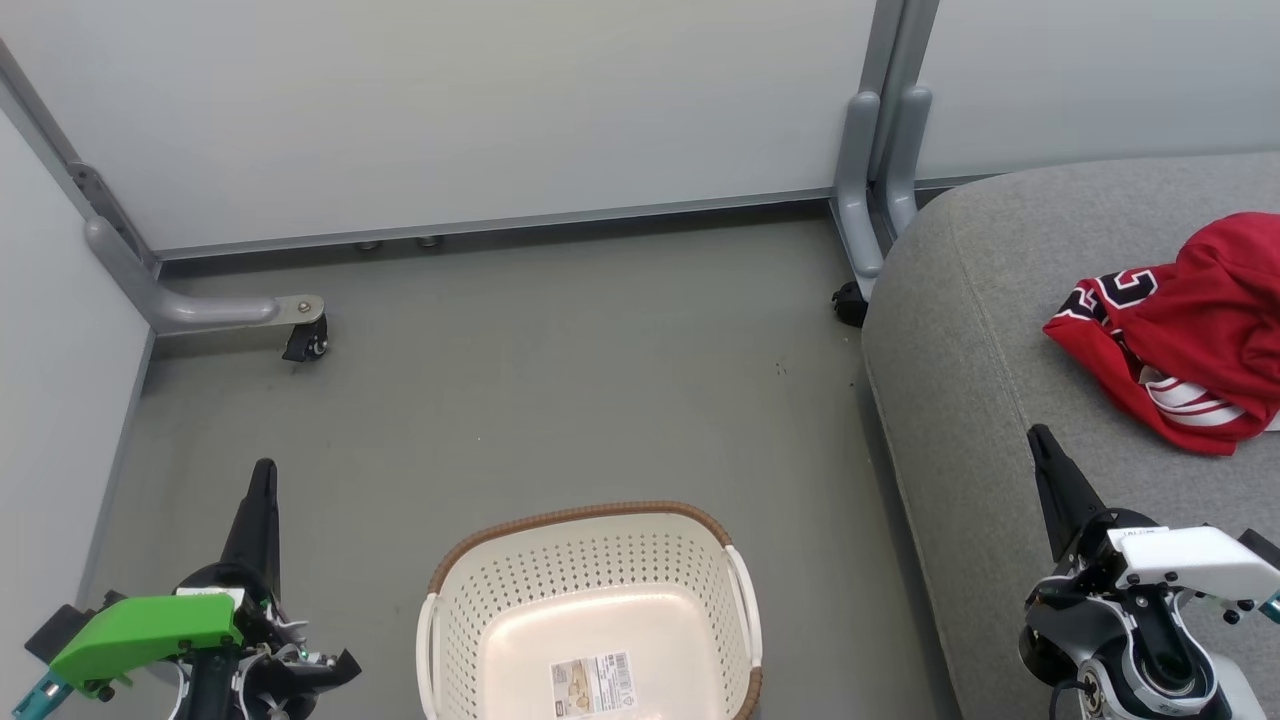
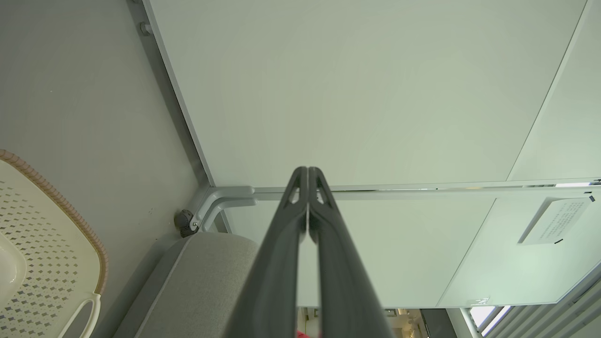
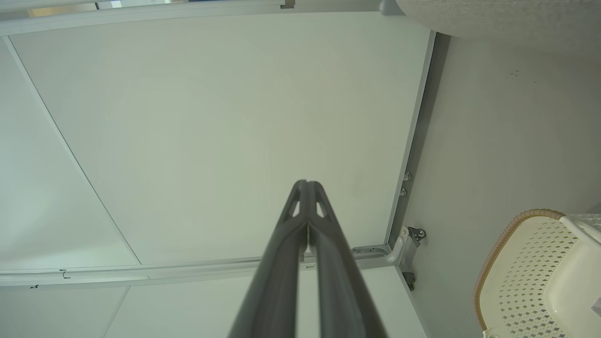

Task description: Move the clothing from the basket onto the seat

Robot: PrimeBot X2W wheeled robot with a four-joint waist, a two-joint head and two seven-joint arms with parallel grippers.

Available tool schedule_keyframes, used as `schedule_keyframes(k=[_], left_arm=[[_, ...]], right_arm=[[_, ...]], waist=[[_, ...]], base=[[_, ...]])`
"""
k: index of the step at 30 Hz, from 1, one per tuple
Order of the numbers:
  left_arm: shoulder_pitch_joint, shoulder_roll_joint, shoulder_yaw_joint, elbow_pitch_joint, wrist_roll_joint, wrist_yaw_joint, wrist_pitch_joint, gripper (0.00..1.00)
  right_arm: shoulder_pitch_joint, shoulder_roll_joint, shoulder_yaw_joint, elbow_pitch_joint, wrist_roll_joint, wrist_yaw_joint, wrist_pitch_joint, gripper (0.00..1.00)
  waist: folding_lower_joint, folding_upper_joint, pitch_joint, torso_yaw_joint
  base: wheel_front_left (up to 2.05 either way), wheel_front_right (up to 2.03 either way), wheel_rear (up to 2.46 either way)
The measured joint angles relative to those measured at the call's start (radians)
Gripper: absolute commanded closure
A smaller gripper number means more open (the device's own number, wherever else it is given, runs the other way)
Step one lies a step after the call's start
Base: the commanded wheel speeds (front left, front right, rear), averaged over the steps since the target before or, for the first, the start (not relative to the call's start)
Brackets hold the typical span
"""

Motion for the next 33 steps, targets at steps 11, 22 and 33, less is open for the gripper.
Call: schedule_keyframes(k=[11,22,33], left_arm=[[0.0,0.0,0.0,0.0,0.0,0.0,0.0,1.0],[0.0,0.0,0.0,0.0,0.0,0.0,0.0,1.0],[0.0,0.0,0.0,0.0,0.0,0.0,0.0,1.0]], right_arm=[[0.0,0.0,0.0,0.0,0.0,0.0,0.0,1.0],[0.0,0.0,0.0,0.0,0.0,0.0,0.0,1.0],[0.0,0.0,0.0,0.0,0.0,0.0,0.0,1.0]], waist=[[0.0,0.0,0.0,0.0],[0.0,0.0,0.0,0.0],[0.0,0.0,0.0,0.0]], base=[[0.0,0.0,0.0],[0.0,0.0,0.0],[0.0,0.0,0.0]])
